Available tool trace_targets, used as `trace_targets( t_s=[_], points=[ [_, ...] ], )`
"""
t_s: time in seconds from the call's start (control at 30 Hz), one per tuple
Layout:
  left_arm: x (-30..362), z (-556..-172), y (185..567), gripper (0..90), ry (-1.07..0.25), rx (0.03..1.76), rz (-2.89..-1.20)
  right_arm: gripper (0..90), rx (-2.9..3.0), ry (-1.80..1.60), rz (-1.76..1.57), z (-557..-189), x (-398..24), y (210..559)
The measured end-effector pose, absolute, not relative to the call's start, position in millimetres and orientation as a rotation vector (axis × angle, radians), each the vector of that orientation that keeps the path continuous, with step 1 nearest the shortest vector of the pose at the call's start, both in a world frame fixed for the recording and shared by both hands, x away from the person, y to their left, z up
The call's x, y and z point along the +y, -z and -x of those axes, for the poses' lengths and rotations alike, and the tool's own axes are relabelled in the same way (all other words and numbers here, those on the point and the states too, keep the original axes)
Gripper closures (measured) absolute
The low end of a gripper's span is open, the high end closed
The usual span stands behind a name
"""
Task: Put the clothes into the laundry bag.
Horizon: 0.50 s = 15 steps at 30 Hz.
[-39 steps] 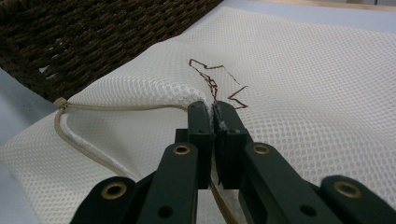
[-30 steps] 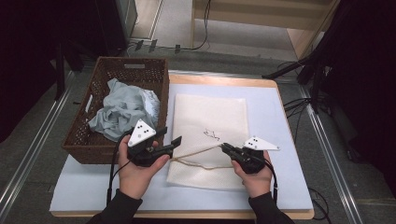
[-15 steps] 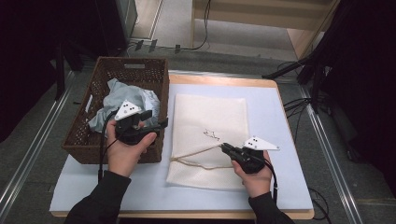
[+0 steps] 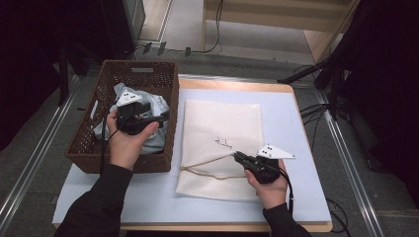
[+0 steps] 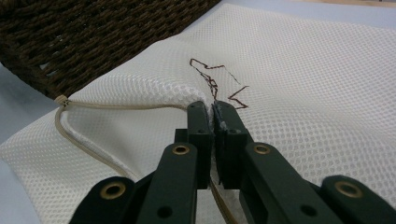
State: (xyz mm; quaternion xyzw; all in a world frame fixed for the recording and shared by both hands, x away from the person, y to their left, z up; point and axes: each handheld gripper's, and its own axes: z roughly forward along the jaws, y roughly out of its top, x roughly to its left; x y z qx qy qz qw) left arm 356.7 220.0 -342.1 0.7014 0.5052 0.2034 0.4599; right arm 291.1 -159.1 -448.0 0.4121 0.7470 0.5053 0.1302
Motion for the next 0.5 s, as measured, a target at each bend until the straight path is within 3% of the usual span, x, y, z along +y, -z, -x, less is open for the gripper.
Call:
trace_targets(
  t_s=[0.17, 0.5],
  points=[
    [230.0, -368.6, 343.5, 10.1, -0.422, 1.221, -1.739, 86.6, 2.169, -1.471, -1.196, -291.4, -159.7, 448.3],
    [252.1, -396.2, 354.7, 6.7, -0.371, 1.344, -1.735, 86.7, 2.170, -1.473, -1.197, -291.7, -159.9, 448.3]
  ],
)
